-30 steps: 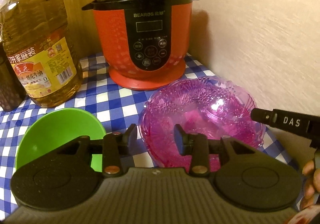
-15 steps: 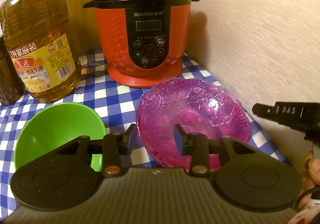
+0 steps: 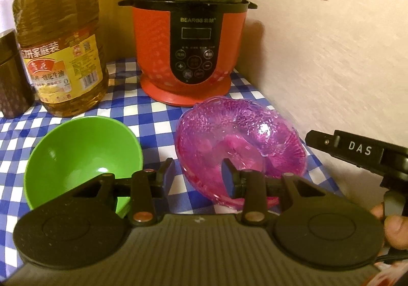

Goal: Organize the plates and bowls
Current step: 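Withdraw both grippers and move toward the cream-white bowl stack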

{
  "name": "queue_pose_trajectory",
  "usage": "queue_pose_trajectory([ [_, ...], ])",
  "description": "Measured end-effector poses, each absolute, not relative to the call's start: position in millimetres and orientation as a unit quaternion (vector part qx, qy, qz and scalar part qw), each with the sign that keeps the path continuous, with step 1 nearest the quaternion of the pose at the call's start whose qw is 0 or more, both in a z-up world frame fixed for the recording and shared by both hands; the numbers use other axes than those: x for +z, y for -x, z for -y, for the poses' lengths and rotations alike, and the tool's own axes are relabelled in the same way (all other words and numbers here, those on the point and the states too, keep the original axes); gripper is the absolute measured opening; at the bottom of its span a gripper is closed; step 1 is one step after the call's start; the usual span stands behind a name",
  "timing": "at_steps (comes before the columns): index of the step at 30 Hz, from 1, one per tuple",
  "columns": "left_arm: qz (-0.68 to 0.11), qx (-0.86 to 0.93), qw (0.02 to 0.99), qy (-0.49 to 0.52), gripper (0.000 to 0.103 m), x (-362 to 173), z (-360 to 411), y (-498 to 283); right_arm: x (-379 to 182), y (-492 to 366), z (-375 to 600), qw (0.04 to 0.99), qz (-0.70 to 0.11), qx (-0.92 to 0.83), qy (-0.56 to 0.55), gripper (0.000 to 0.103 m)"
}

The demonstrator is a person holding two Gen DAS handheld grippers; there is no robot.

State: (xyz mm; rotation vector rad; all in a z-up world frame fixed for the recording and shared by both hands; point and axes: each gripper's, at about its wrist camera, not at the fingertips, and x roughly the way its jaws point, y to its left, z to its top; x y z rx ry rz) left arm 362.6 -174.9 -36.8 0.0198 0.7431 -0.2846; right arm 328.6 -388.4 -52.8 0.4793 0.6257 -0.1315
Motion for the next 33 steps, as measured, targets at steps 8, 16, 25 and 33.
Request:
queue_pose_trajectory([
  [8, -0.358, -0.134, 0.924, 0.007, 0.036, -13, 161, -327, -34, -293, 375, 0.921, -0.317, -0.061, -0.219, 0.049],
  [16, -0.356, -0.125, 0.926, 0.024, 0.038, 10, 143, -269, -8, -235, 357, 0.92, -0.327, -0.056, -0.209, 0.049],
  [25, -0.351, -0.112, 0.929, 0.04, 0.044, 31, 113, -192, 13, -158, 326, 0.913, -0.354, -0.027, -0.201, 0.05],
  [33, -0.35, -0.096, 0.931, 0.047, 0.05, 36, 91, -133, 38, -106, 308, 0.919, -0.353, -0.014, -0.174, 0.05],
])
